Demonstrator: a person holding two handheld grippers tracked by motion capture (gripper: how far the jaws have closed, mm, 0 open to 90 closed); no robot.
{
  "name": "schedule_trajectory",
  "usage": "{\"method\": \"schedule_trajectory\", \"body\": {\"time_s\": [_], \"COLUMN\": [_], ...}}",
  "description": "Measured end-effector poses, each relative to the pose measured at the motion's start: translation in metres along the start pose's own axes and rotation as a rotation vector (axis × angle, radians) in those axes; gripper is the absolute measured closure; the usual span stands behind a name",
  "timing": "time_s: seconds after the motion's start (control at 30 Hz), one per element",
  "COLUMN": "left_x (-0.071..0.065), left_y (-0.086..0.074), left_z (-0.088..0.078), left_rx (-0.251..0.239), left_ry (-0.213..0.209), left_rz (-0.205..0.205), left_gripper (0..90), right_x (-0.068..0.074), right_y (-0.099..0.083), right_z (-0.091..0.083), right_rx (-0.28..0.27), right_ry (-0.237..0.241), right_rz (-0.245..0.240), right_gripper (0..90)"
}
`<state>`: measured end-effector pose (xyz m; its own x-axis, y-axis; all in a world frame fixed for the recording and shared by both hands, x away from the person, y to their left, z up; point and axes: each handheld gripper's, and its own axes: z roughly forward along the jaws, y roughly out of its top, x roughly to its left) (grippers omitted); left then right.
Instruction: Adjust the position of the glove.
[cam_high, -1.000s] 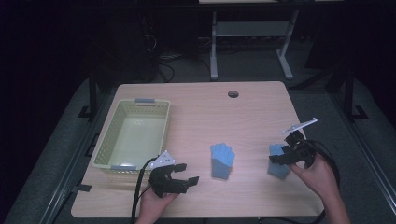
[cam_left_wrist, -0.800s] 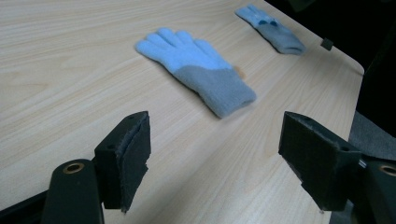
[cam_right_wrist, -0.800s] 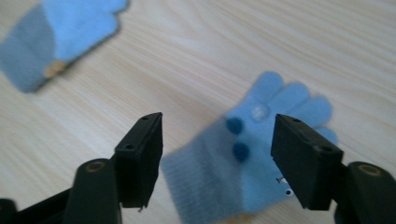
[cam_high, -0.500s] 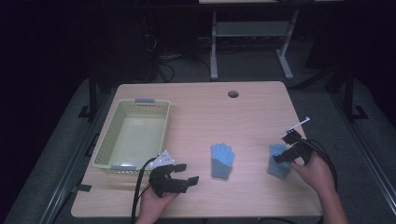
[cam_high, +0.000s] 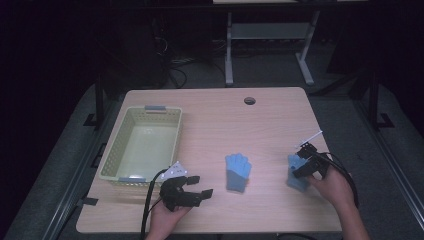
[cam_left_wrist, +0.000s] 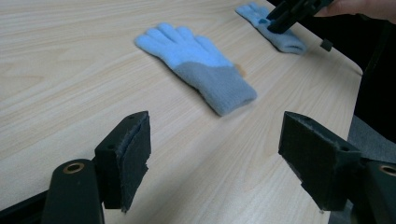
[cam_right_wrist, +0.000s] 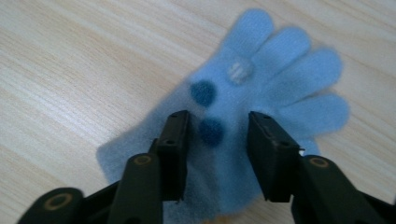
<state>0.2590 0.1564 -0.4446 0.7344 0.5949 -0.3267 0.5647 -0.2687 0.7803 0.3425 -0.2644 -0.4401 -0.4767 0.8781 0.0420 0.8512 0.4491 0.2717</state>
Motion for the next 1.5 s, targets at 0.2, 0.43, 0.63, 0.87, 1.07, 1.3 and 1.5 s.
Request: {"method": "schedule_trajectory", "body": {"time_s": [0.2,0.43,0.63,0.87,1.07,1.3,1.5], "left_x": [0.000,0.001,-0.001,-0.003,-0.002,-0.002,-0.001], "left_y": [0.000,0.000,0.001,0.001,0.002,0.002,0.003], "left_z": [-0.001,-0.003,-0.003,-0.003,-0.005,-0.006,-0.008], "left_rx": [-0.007,-0.014,-0.027,-0.028,-0.040,-0.047,-0.044], "left_ry": [0.000,-0.001,0.014,0.015,0.019,0.022,0.022], "left_rz": [-0.010,-0.006,-0.002,0.010,0.002,-0.001,0.008], "left_gripper": [24.9,24.9,25.0,25.0,25.0,24.9,25.0], "right_x": [0.001,0.001,0.007,0.024,0.056,0.089,0.113], "right_y": [0.004,0.004,0.001,0.008,0.026,0.047,0.063], "right_z": [0.000,-0.001,-0.012,-0.035,-0.049,-0.048,-0.040], "right_rx": [0.008,-0.003,-0.034,-0.089,-0.141,-0.150,-0.149], "right_ry": [-0.005,-0.028,0.003,-0.008,0.010,0.059,0.094], "right_rz": [-0.001,0.002,0.002,-0.045,-0.122,-0.193,-0.232], "right_gripper": [73.1,81.7,81.9,81.8,81.7,81.4,81.3]}}
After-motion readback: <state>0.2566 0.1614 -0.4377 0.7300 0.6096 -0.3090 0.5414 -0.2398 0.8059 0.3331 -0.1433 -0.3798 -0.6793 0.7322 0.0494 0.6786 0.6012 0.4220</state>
